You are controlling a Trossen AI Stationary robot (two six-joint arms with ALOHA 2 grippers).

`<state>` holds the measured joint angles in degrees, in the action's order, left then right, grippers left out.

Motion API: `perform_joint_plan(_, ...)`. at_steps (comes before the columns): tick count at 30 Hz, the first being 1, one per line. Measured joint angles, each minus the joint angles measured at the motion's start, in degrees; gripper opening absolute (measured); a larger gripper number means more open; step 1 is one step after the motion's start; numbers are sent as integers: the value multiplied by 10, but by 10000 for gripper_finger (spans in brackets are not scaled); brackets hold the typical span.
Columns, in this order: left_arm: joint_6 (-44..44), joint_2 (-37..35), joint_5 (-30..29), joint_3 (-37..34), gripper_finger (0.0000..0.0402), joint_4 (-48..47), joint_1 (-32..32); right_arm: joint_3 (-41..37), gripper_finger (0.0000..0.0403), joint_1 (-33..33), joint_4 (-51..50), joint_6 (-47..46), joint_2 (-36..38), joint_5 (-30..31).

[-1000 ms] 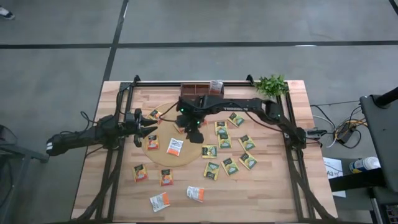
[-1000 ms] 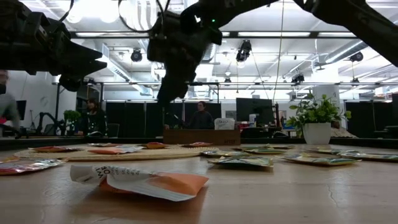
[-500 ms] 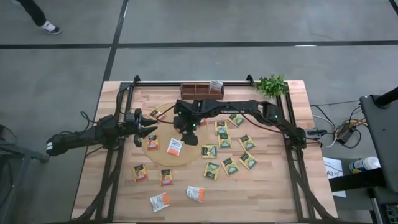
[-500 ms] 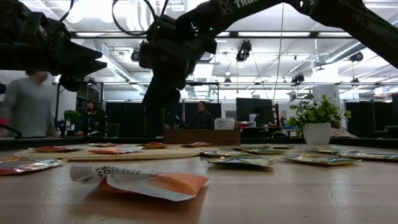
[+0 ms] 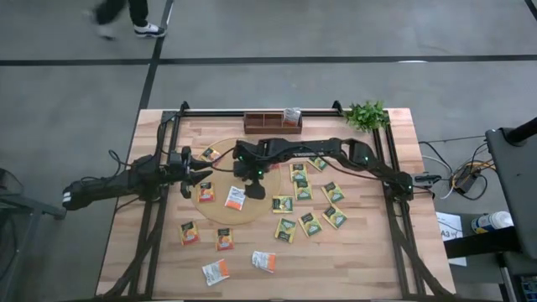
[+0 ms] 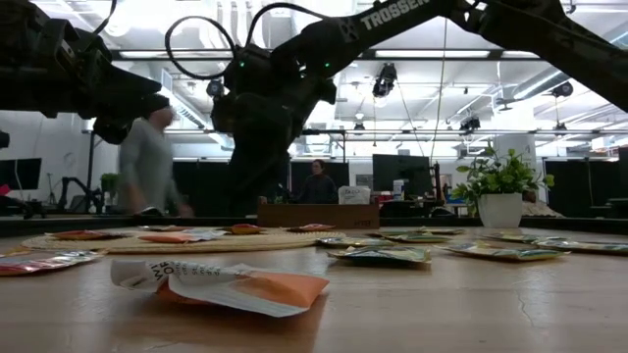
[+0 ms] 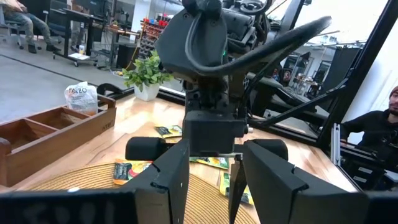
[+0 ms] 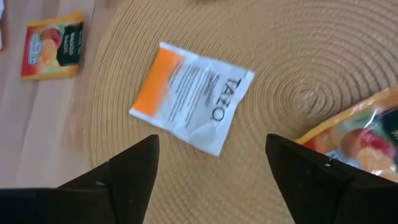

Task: Pick & Place Tea
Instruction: Put the top white tea bag into the right section of the wooden organizer

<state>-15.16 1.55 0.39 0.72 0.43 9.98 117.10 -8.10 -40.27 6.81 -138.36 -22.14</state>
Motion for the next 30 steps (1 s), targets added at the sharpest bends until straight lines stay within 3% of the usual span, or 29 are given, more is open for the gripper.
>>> perform_joint_plan(15, 0, 1, 0, 0, 145, 0, 0, 1, 252, 18, 3, 5, -21, 1)
perform_joint_plan(21, 0, 1, 0, 0, 145, 0, 0, 1, 233, 38, 5, 12, -24, 60)
perform_joint_plan(30, 0, 1, 0, 0, 145, 0, 0, -1, 212, 43, 8, 0, -25, 76)
